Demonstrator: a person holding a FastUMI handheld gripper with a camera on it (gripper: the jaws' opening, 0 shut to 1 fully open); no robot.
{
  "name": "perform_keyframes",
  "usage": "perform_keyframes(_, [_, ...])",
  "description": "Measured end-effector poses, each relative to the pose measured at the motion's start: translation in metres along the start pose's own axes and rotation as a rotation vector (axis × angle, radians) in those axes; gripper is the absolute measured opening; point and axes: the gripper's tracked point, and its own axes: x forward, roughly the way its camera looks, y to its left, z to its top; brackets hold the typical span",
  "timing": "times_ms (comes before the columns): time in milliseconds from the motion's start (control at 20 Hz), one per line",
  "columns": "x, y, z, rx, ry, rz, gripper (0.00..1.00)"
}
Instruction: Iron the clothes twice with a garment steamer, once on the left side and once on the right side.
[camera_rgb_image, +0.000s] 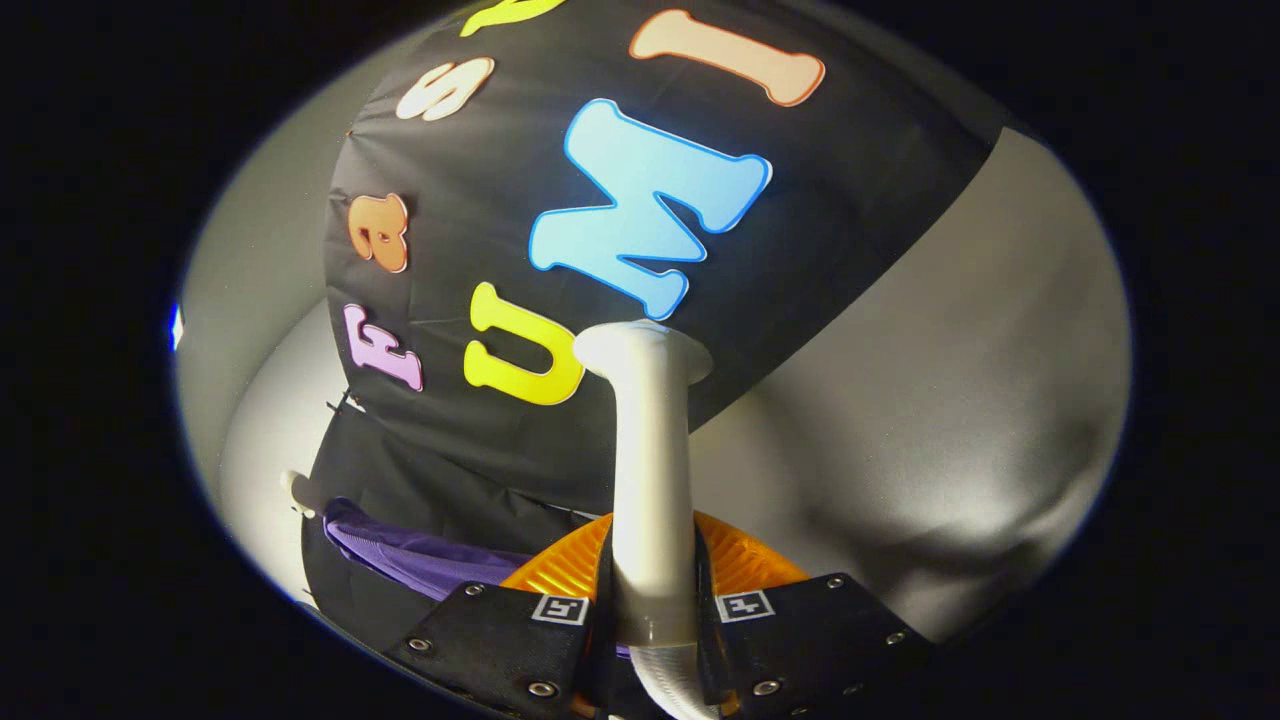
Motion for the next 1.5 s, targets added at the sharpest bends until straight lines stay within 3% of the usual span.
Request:
perform_keyframes(250, [-0.047,0.039,-0.041,-0.04,-0.097,-0.013,0.31])
perform_keyframes(500, [-0.085,0.063,-0.097,-0.166,-0.237,-0.16,0.32])
perform_keyframes(950, [-0.119,0.141,-0.192,-0.369,-0.481,-0.255,0.32])
perform_keyframes(1500, [-0.077,0.262,-0.265,-0.94,-0.712,-0.229,0.32])
